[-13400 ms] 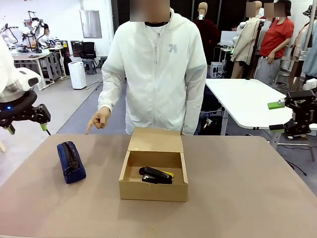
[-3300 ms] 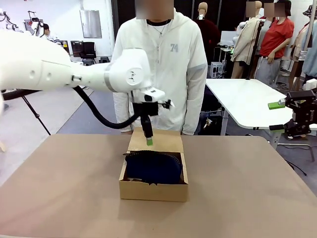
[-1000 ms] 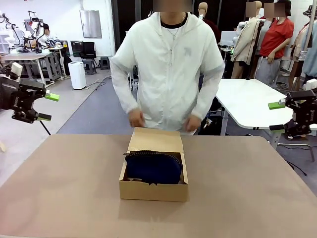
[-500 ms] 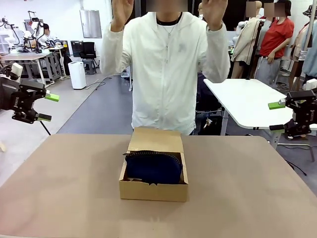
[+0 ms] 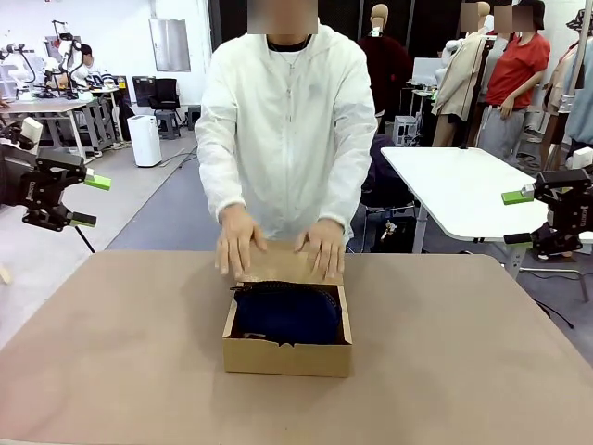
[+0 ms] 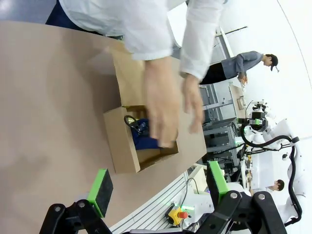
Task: Pack the items into the box.
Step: Close the Mailer Box.
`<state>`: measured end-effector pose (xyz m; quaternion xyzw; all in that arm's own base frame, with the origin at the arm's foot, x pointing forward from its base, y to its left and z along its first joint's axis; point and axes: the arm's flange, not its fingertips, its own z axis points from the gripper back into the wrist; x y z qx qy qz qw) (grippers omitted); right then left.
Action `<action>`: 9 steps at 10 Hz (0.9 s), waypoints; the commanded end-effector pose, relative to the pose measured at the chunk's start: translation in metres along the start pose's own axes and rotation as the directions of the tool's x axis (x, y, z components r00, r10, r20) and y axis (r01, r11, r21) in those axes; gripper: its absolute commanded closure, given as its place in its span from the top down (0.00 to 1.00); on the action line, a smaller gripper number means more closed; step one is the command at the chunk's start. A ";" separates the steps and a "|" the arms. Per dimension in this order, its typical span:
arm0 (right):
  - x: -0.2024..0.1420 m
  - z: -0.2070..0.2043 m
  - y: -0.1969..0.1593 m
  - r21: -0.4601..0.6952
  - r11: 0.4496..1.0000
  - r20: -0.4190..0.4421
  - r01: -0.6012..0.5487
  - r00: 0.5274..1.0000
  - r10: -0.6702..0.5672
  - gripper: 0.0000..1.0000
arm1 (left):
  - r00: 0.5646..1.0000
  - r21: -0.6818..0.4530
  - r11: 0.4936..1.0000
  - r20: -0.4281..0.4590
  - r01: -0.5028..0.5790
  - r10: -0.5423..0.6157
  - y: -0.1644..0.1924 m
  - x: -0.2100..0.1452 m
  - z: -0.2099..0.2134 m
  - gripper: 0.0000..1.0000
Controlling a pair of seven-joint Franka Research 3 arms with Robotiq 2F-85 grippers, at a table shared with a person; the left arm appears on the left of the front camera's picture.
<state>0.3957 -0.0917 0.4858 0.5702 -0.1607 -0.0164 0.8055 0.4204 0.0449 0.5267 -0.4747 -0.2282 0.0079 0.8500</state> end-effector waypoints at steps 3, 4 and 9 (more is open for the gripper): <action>0.001 0.002 0.003 -0.002 1.000 -0.009 -0.012 1.000 0.012 1.00 | 1.000 -0.003 1.000 -0.009 -0.005 0.005 -0.001 0.002 0.003 1.00; 0.001 0.002 0.003 -0.002 1.000 -0.009 -0.012 1.000 0.012 1.00 | 1.000 -0.003 1.000 -0.009 -0.005 0.005 -0.001 0.002 0.003 1.00; 0.040 -0.077 0.004 -0.210 0.971 -0.098 -0.118 0.990 0.099 1.00 | 0.988 0.152 0.980 -0.075 -0.124 0.137 0.008 0.064 -0.075 1.00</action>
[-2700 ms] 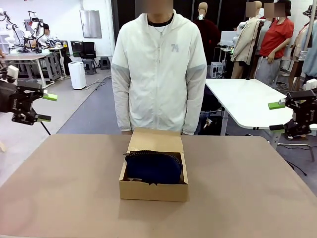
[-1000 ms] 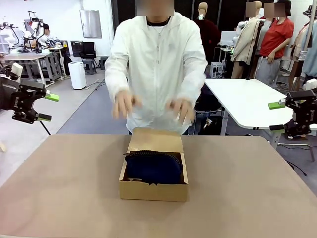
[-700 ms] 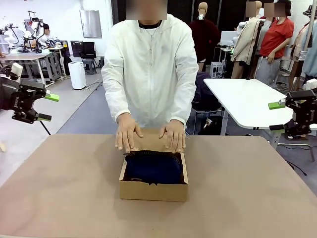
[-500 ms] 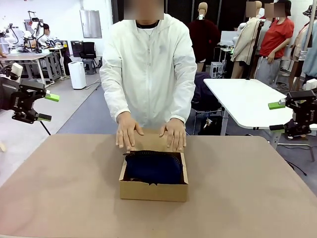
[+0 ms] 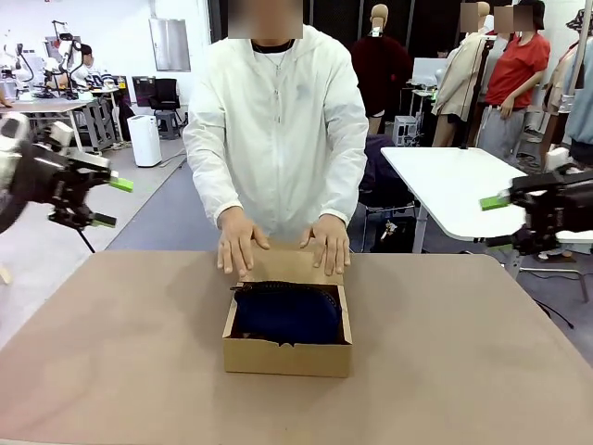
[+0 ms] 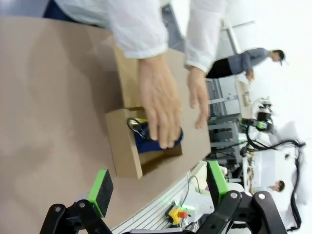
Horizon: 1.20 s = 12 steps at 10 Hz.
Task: Pack the items into the box.
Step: Close the Mailer Box.
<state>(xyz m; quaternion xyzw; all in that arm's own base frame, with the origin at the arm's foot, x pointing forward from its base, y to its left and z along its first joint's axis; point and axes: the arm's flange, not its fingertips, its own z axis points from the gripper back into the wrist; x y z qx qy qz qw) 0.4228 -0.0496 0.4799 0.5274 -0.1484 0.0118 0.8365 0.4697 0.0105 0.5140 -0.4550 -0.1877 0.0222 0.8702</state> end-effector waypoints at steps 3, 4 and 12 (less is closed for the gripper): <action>0.055 -0.118 -0.017 -0.295 0.945 -0.099 -0.139 0.988 0.114 1.00 | 0.980 0.143 0.971 -0.020 -0.192 0.197 0.033 0.065 -0.074 1.00; 0.060 -0.144 -0.025 -0.349 0.923 -0.081 -0.163 0.986 0.144 1.00 | 0.973 0.138 0.971 -0.098 -0.195 0.209 0.038 0.074 -0.093 1.00; 0.092 -0.196 -0.058 -0.215 0.974 -0.029 -0.078 0.997 0.073 1.00 | 0.941 -0.014 0.949 -0.132 -0.316 0.312 0.064 0.106 -0.161 1.00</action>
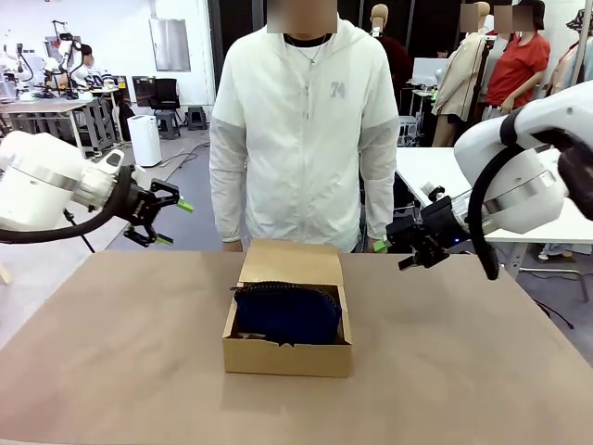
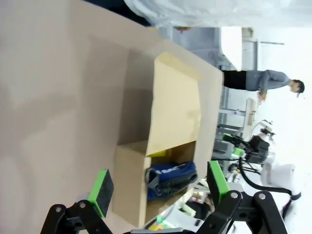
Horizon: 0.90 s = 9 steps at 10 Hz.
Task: Pack the items into the box.
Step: Close the Mailer Box.
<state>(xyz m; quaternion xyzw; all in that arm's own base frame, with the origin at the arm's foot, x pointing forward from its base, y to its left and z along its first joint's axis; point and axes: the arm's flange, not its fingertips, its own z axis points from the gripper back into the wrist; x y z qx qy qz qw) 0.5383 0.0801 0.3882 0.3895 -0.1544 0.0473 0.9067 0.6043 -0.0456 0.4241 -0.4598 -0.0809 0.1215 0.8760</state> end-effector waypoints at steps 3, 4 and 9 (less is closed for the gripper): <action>0.050 -0.061 -0.031 0.137 0.984 -0.004 0.112 0.994 -0.113 1.00 | 0.987 -0.104 0.982 -0.051 -0.156 0.152 0.019 0.047 -0.065 1.00; 0.058 -0.082 -0.038 0.147 0.977 -0.009 0.156 0.988 -0.156 1.00 | 0.980 -0.099 0.977 -0.077 -0.190 0.183 0.025 0.054 -0.088 1.00; 0.071 -0.154 -0.063 0.337 0.877 -0.068 0.343 0.938 -0.340 1.00 | 0.952 -0.176 0.947 -0.196 -0.270 0.235 0.051 0.071 -0.185 1.00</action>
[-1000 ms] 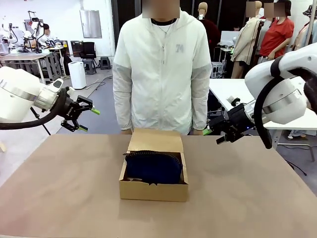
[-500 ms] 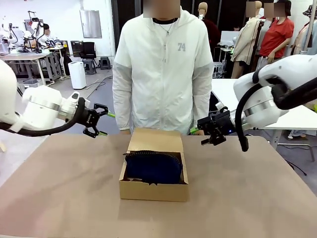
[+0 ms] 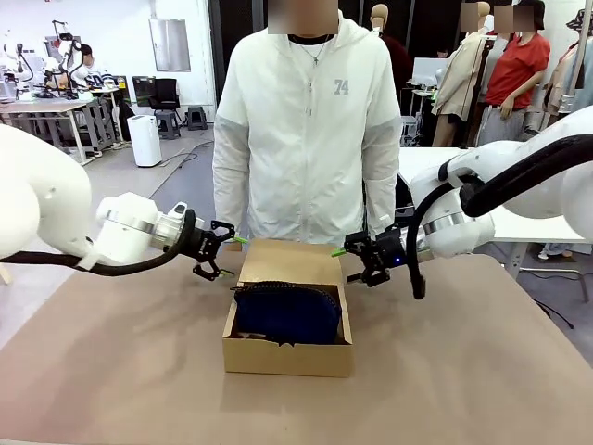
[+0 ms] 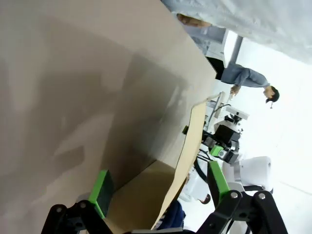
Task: Pack the items into the box.
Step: Close the Mailer Box.
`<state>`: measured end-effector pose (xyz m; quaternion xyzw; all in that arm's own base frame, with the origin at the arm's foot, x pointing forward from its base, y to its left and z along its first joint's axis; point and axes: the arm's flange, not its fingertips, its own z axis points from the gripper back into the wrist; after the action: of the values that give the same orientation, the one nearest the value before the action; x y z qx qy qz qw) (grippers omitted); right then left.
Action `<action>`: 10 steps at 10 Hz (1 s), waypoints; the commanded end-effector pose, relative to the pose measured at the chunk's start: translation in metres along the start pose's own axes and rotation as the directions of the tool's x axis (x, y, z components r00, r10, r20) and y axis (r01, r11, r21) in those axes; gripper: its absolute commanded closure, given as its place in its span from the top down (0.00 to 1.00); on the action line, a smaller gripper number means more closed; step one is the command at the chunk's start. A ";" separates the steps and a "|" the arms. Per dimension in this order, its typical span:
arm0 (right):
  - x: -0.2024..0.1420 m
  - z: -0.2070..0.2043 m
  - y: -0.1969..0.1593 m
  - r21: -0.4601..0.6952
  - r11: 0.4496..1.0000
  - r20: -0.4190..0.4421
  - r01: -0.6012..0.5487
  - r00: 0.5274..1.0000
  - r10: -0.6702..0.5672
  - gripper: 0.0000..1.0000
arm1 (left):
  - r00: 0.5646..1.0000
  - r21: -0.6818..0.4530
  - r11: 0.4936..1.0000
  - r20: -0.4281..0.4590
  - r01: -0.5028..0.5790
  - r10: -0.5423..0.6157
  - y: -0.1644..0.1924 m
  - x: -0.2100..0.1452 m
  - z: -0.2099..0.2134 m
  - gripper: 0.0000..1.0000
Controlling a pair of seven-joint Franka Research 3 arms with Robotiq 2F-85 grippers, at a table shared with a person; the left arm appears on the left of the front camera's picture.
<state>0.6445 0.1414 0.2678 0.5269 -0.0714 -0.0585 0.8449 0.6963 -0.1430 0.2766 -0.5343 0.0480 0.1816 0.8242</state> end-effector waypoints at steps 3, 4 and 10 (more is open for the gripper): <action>0.012 -0.017 -0.008 0.194 0.974 -0.018 0.120 0.993 -0.119 1.00 | 0.998 -0.188 0.982 -0.046 0.027 -0.036 -0.004 0.023 -0.029 1.00; 0.014 -0.019 -0.010 0.236 0.964 -0.024 0.125 0.992 -0.122 1.00 | 0.995 -0.228 0.972 -0.074 0.052 -0.071 -0.005 0.022 -0.036 1.00; 0.014 -0.021 -0.014 0.274 0.958 -0.066 0.087 0.995 -0.072 0.90 | 0.974 -0.304 0.949 -0.177 0.085 -0.144 -0.008 0.018 -0.048 1.00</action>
<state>0.6549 0.1492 0.2475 0.6346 -0.0291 -0.0855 0.7676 0.7164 -0.1886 0.2578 -0.6602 0.0691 0.0865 0.7429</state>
